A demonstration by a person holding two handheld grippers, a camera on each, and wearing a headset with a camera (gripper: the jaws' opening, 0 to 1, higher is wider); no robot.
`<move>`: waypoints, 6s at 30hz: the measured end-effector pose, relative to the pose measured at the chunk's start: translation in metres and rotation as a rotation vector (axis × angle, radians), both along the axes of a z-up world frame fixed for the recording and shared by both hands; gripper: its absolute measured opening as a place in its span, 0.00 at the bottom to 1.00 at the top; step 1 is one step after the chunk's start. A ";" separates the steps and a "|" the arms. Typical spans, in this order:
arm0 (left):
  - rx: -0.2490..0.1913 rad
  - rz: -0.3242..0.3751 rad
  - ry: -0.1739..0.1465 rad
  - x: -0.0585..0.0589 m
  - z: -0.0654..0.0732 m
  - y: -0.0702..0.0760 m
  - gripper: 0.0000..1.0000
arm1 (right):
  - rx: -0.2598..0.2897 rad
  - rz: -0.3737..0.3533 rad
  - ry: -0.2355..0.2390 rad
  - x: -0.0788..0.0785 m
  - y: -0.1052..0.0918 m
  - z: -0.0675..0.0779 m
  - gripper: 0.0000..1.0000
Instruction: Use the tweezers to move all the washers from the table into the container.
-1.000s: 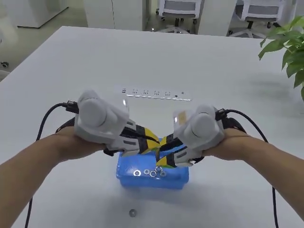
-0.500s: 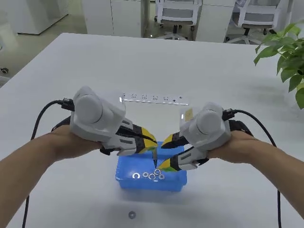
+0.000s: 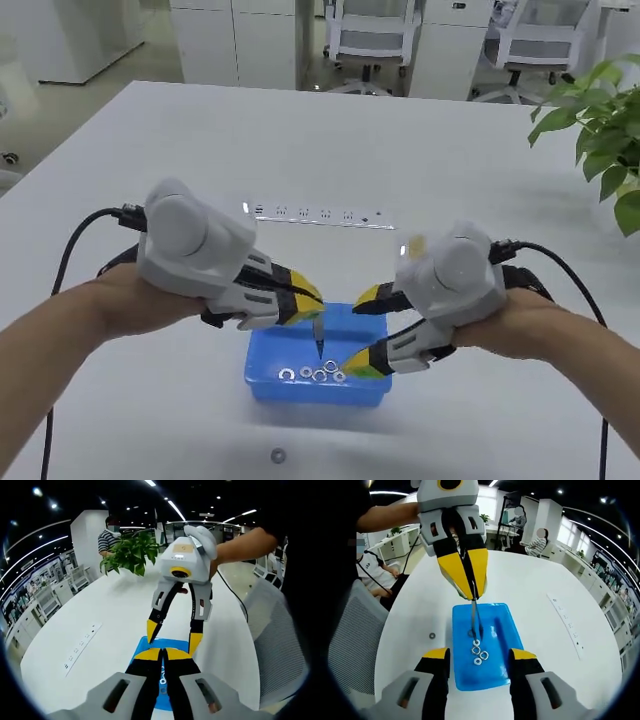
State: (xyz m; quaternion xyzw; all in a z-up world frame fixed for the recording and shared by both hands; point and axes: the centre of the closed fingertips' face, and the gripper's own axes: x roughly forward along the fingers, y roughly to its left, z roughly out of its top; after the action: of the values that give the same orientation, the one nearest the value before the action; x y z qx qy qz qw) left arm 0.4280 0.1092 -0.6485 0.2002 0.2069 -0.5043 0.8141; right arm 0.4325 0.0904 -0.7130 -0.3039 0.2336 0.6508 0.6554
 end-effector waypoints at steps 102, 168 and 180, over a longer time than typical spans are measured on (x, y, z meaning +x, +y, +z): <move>0.047 0.011 0.091 -0.089 -0.048 0.015 0.05 | 0.086 -0.102 0.049 -0.073 -0.024 -0.022 0.99; 0.066 -0.058 0.093 -0.096 -0.049 0.013 0.05 | 0.091 0.310 -0.005 -0.106 0.061 -0.043 0.10; 0.079 -0.061 0.083 -0.095 -0.049 0.012 0.06 | 0.090 0.295 0.014 -0.106 0.060 -0.043 0.08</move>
State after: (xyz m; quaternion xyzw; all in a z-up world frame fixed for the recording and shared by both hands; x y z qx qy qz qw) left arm 0.3332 0.1213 -0.6973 0.2175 0.2538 -0.5280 0.7807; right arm 0.3265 0.1508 -0.7561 -0.3007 0.1618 0.7518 0.5640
